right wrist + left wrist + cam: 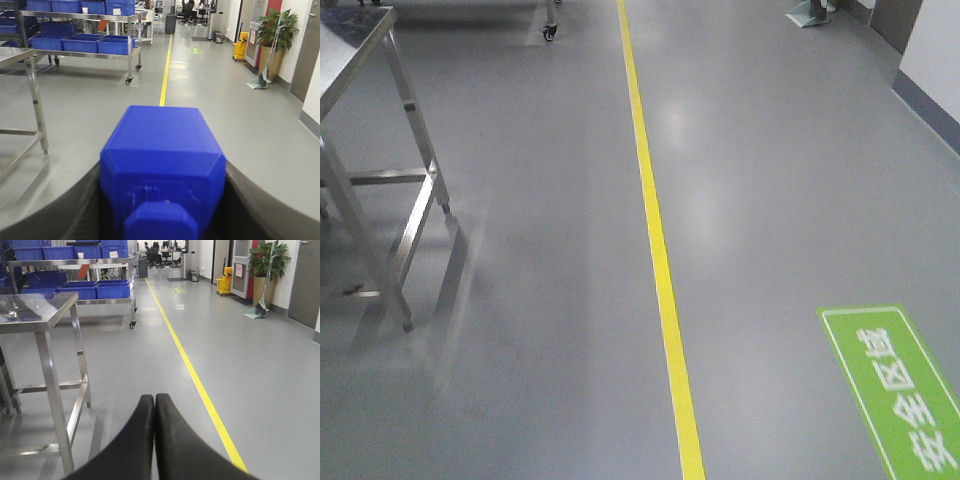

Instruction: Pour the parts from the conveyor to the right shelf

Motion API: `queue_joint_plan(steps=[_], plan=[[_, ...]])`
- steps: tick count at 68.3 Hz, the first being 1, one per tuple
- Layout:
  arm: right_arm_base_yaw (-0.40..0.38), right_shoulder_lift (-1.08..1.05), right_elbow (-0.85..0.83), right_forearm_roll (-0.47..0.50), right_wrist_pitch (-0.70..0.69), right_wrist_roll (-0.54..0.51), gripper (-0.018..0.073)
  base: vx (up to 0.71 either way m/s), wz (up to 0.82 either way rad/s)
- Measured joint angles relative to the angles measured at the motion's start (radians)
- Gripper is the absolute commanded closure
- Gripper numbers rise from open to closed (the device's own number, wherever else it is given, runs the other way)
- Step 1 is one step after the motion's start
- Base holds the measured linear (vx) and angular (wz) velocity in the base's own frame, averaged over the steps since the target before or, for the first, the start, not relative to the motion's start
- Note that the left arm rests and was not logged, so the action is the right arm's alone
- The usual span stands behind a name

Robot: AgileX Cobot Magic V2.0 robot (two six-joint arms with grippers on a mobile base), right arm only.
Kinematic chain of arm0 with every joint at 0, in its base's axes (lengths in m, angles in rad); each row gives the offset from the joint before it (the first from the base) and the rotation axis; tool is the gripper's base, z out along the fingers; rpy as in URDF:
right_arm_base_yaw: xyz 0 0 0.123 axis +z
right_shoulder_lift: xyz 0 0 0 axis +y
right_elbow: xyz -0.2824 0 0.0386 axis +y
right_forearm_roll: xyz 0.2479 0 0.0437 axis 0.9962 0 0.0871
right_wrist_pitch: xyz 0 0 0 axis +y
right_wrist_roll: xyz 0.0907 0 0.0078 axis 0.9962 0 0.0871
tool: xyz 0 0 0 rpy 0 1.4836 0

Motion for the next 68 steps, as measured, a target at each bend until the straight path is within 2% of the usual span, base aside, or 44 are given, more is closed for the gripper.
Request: queue_joint_plan(steps=[68], plan=[[0.0,0.0,0.0,0.0,0.0,0.0,0.0565,0.78,0.05]])
